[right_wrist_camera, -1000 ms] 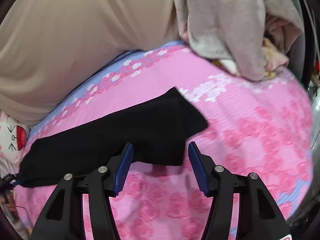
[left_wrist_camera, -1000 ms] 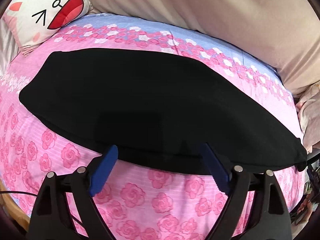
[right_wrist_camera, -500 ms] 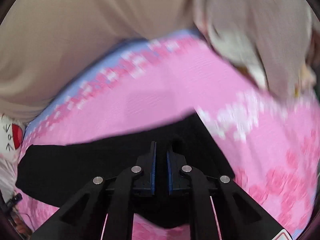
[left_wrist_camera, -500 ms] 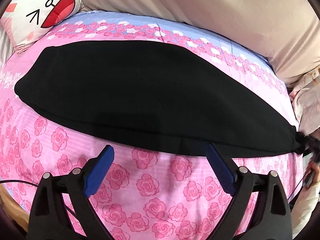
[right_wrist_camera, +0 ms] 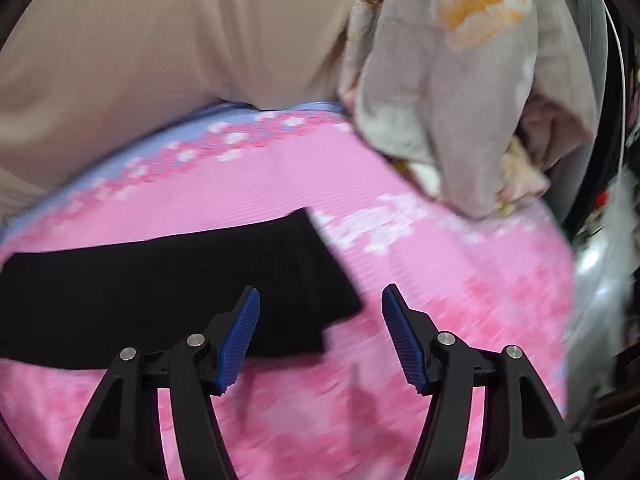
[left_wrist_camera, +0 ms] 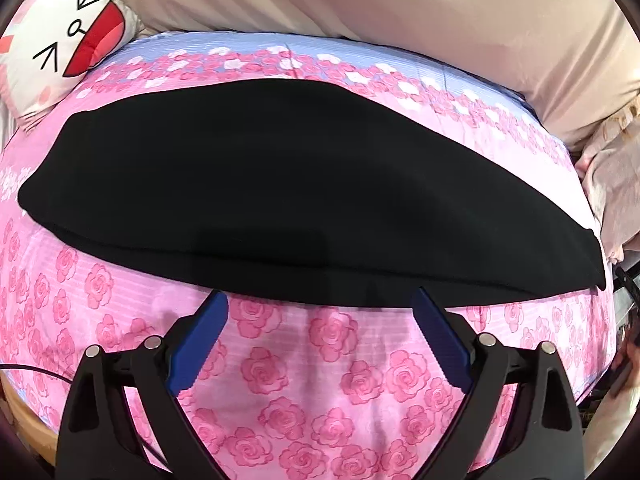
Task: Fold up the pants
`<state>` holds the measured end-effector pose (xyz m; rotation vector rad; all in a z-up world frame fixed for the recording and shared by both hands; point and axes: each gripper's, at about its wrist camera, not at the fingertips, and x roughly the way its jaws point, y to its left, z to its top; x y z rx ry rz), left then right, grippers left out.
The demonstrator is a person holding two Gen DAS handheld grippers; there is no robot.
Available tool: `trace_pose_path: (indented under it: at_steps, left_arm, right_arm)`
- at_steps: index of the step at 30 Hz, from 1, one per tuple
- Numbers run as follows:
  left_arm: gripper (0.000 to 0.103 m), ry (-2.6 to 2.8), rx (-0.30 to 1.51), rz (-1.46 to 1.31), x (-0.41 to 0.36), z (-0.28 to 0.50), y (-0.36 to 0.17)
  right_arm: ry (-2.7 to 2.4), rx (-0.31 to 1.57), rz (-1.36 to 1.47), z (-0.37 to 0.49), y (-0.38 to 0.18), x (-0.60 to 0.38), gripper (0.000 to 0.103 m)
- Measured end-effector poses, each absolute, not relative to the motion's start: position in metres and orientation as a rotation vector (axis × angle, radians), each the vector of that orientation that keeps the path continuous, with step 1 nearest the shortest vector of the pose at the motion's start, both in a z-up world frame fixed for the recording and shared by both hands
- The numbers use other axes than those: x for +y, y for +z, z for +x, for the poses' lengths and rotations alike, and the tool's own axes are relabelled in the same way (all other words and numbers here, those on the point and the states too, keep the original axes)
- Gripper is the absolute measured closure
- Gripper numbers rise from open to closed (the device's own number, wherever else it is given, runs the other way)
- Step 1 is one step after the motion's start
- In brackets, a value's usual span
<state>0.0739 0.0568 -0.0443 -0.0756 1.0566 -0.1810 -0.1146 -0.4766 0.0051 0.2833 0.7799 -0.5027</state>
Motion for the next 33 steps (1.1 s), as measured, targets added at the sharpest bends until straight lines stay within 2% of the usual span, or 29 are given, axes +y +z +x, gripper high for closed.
trace_pose_path:
  at_steps: [7, 8, 11, 17, 19, 22, 23, 24, 29, 33]
  left_arm:
    - [0.012, -0.200, 1.032, -0.066, 0.039, 0.070, -0.039]
    - [0.011, -0.199, 1.027, -0.062, 0.038, 0.067, -0.038]
    - [0.010, -0.180, 1.013, -0.047, 0.040, 0.062, -0.035]
    - [0.009, -0.125, 0.997, -0.016, 0.043, 0.065, -0.034]
    - [0.009, -0.130, 0.989, -0.024, 0.043, 0.065, -0.035]
    - [0.008, -0.127, 0.998, -0.030, 0.043, 0.065, -0.039]
    - [0.008, -0.119, 1.003, -0.027, 0.045, 0.065, -0.041]
    - [0.008, -0.105, 1.006, -0.024, 0.048, 0.066, -0.041]
    - [0.007, 0.016, 0.970, -0.069, 0.096, 0.078, -0.036]
    - [0.007, 0.142, 0.970, -0.175, 0.159, 0.088, -0.041]
  right_arm:
    - [-0.586, 0.879, 0.296, -0.087, -0.034, -0.482, 0.043]
    - [-0.570, 0.888, 0.311, -0.088, -0.037, -0.486, 0.065]
    - [-0.531, 0.884, 0.310, -0.086, -0.035, -0.481, 0.094]
    - [-0.544, 0.730, 0.095, -0.077, 0.039, -0.468, 0.095]
    - [-0.584, 0.784, 0.091, -0.068, 0.024, -0.489, 0.093]
    - [-0.566, 0.956, 0.171, -0.058, -0.036, -0.516, 0.089]
    - [-0.569, 0.936, 0.178, -0.063, -0.040, -0.515, 0.087]
    - [-0.591, 0.892, 0.173, -0.069, -0.031, -0.507, 0.081]
    - [-0.592, 0.761, 0.133, -0.080, 0.011, -0.470, 0.067]
    - [-0.492, 0.765, 0.116, -0.069, 0.015, -0.425, 0.066]
